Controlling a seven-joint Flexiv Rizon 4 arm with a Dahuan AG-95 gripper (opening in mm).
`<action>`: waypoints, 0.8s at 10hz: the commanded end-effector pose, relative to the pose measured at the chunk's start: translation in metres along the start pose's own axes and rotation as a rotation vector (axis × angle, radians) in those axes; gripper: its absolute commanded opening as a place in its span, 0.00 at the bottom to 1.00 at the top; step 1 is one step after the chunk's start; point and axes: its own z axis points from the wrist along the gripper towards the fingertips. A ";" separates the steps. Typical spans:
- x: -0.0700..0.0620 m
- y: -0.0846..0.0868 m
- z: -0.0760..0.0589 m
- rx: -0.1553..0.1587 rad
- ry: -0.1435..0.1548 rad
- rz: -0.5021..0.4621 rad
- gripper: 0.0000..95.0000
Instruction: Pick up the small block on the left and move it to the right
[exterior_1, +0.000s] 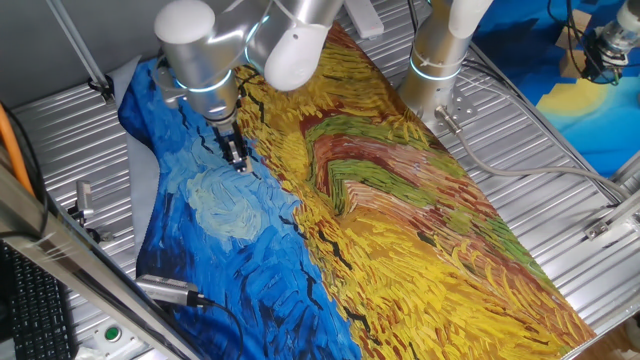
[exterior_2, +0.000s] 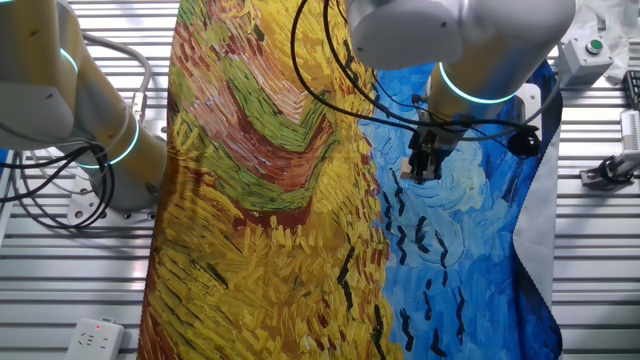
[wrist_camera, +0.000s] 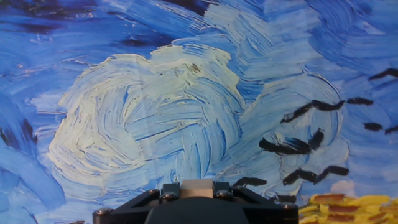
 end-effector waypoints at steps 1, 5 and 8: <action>0.001 0.001 -0.001 -0.004 0.004 -0.019 0.00; 0.001 0.001 -0.001 -0.012 -0.001 -0.115 0.00; 0.001 0.001 -0.001 -0.013 -0.008 -0.133 0.00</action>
